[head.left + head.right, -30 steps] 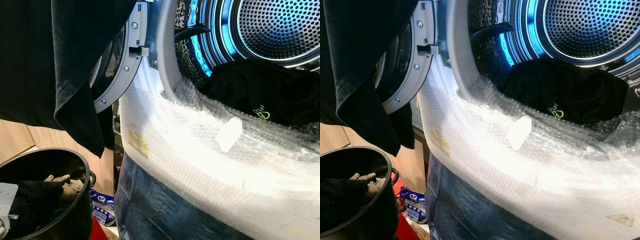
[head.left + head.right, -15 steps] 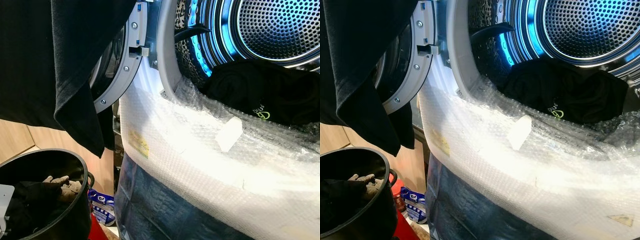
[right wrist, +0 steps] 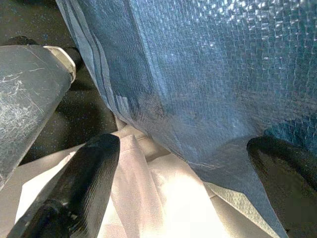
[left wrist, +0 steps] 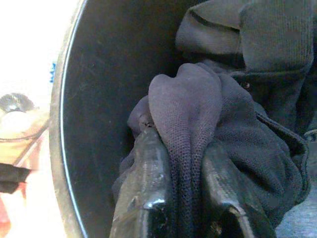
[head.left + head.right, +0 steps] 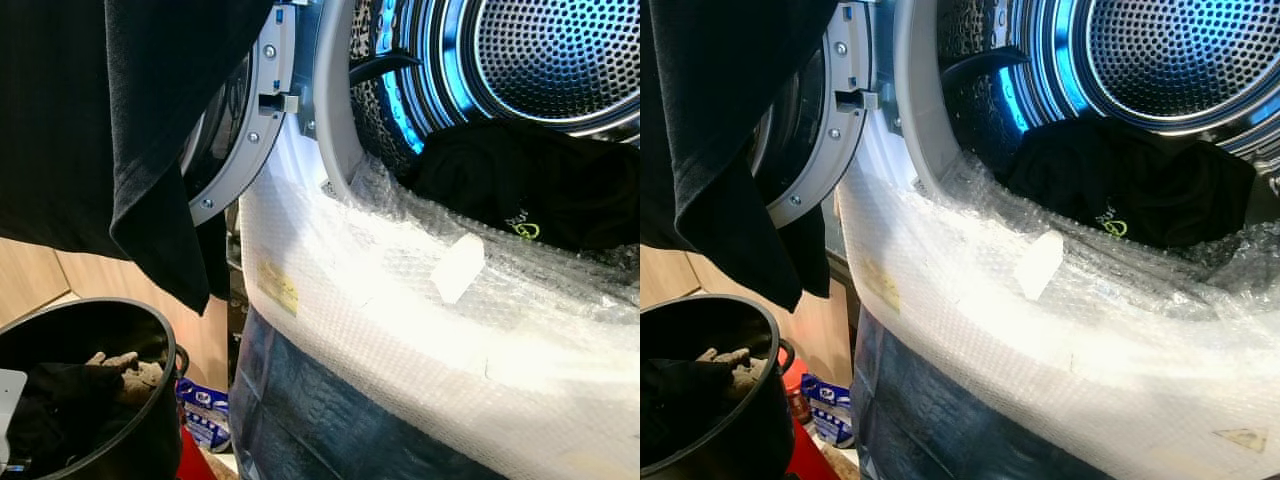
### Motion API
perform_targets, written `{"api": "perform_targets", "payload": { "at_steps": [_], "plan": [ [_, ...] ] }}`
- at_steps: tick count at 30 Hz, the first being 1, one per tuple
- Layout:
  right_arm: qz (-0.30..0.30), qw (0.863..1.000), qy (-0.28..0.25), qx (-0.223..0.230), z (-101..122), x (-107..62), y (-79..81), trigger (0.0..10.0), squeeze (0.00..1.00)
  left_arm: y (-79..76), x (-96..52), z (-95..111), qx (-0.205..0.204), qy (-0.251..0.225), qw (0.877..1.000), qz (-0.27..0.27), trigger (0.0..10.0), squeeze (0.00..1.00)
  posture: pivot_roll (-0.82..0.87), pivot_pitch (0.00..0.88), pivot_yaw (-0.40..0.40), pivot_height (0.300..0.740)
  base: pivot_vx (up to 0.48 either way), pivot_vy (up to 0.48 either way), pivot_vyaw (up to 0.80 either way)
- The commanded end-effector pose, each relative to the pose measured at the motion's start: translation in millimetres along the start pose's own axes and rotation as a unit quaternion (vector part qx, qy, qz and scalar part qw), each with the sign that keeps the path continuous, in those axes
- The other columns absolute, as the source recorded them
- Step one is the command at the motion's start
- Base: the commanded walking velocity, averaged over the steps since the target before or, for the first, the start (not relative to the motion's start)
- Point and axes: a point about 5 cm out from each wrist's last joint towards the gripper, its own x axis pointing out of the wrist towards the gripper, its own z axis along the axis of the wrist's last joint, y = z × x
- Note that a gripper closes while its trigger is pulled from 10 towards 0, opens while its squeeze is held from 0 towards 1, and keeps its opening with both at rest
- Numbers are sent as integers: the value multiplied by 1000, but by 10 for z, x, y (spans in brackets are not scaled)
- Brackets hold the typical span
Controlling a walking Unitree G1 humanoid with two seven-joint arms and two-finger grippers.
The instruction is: Clothes washing
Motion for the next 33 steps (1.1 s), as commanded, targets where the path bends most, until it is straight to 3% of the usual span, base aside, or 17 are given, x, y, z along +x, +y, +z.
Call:
{"api": "perform_targets", "payload": {
  "at_steps": [1,12,14,15,16,20,23,24,25,28,31,32,33],
  "plan": [
    [-2,1000,1,6,-6,-2,-18,10000,0,78,-25,-11,-8,3,1000,6,0,0,176,0,-124,740,0,0,0],
    [3,1000,4,7,-27,4,36,10000,0,190,-297,520,-40,-101,993,-41,0,0,183,0,-116,740,0,0,0],
    [5,1000,3,7,-25,5,46,10000,0,114,-423,789,-52,-156,982,-88,0,0,183,0,-116,740,0,0,0],
    [5,1000,3,7,-25,5,46,10000,0,114,-423,789,-52,-156,982,-88,0,0,183,0,-116,740,0,0,0],
    [5,1000,2,7,-15,5,54,10000,0,38,-473,921,-53,-183,975,-117,0,0,185,0,-112,740,0,0,0],
    [6,1000,0,7,4,6,67,10000,0,-109,-576,1130,-59,-224,959,-166,0,0,178,0,-108,740,0,0,0],
    [6,1000,-2,7,12,6,68,10000,0,-323,-703,1320,-48,-267,933,-235,0,0,190,0,-110,740,0,0,0],
    [6,1000,-1,5,14,6,71,10000,0,-468,-753,1387,-40,-279,920,-273,0,0,194,0,-110,740,0,0,0],
    [7,1000,-1,1,17,6,77,10000,0,-708,-840,1460,-16,-291,898,-331,0,0,194,0,-108,740,0,0,0],
    [8,1000,-2,1,25,7,87,10000,0,-956,-922,1518,3,-297,875,-382,0,0,188,0,-103,740,0,0,0],
    [9,1000,-4,3,43,7,104,10000,0,-1323,-1079,1593,30,-303,834,-461,0,0,179,0,-93,740,0,0,0],
    [9,1000,-5,3,47,8,108,10000,0,-1389,-1117,1602,35,-305,824,-476,0,0,179,0,-93,740,0,0,0],
    [9,1000,-5,3,47,8,108,10000,0,-1389,-1117,1602,35,-305,824,-476,0,0,179,0,-93,740,0,0,0]
  ]
}}
